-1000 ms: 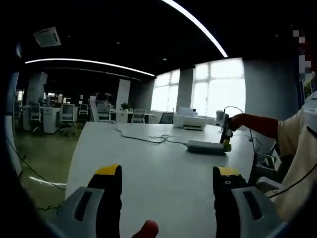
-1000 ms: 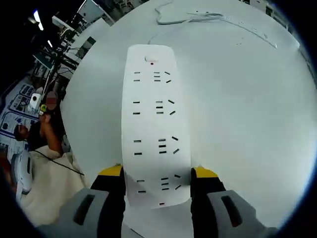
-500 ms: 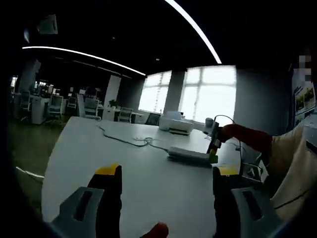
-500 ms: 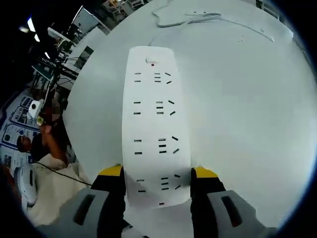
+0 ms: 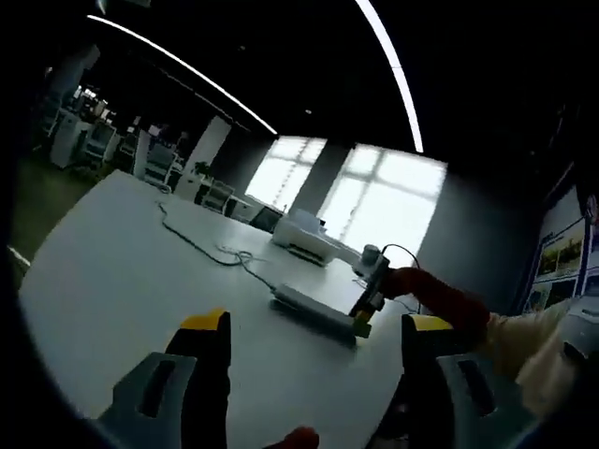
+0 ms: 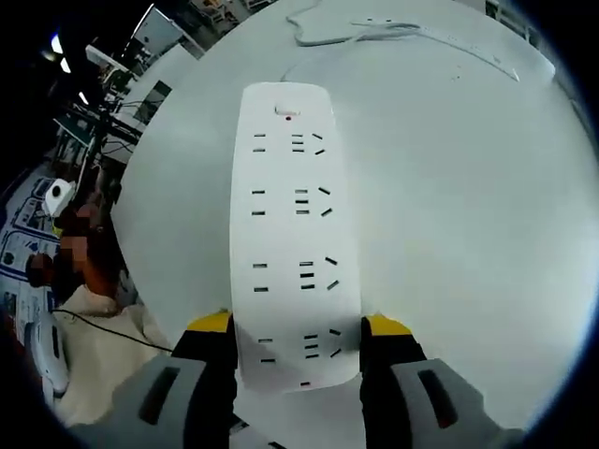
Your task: Pick up the power strip scattered on the table, fix it on the side mounting bracket of the table, and press the switch
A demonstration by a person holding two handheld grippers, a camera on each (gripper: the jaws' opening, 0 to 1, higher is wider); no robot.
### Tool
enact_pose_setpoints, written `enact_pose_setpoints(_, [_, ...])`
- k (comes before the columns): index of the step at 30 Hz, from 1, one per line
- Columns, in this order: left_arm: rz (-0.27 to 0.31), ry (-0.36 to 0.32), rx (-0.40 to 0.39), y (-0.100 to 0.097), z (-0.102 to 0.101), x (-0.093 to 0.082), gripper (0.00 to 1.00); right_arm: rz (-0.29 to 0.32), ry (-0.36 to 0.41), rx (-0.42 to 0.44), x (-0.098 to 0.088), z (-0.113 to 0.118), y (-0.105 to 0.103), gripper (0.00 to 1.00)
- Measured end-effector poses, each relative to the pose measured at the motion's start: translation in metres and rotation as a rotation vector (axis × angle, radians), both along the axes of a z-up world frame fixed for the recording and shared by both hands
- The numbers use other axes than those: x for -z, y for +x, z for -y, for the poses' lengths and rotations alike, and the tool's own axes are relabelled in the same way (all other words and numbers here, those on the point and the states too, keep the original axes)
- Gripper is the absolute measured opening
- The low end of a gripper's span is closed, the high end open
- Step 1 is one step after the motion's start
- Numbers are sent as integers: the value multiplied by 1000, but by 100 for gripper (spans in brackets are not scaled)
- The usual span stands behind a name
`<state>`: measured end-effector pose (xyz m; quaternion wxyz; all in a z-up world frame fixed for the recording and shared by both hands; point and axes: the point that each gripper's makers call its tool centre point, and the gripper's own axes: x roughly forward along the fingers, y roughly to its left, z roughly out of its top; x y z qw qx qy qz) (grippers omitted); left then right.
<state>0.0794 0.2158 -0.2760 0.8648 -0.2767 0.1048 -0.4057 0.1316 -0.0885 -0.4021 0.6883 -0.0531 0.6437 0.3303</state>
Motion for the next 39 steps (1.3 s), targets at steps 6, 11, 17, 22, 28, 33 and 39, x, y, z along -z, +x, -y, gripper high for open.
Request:
enact_pose_setpoints(6, [-126, -180, 2, 17, 13, -2, 78, 11, 6, 4, 0, -4, 1, 47])
enact_pose_setpoints(11, [-154, -192, -10, 28, 18, -1, 78, 6, 1, 0, 0, -4, 2, 47])
enact_pose_setpoints(17, [-221, -223, -34, 42, 26, 5, 80, 13, -10, -6, 1, -3, 4, 47])
enact_pose_setpoints(22, [-289, -253, -36, 51, 33, 12, 81, 23, -18, -3, 1, -3, 5, 47])
enact_pose_setpoints(28, [-376, -306, -33, 64, 47, 23, 81, 34, -37, -3, 2, -4, 3, 47])
enact_pose_setpoints(33, [-430, -300, -30, 69, 54, 32, 82, 45, -37, 3, 2, -1, 11, 47])
enact_pose_setpoints(39, [-487, -305, -25, 79, 66, 40, 82, 48, -48, -1, 3, -2, 9, 47])
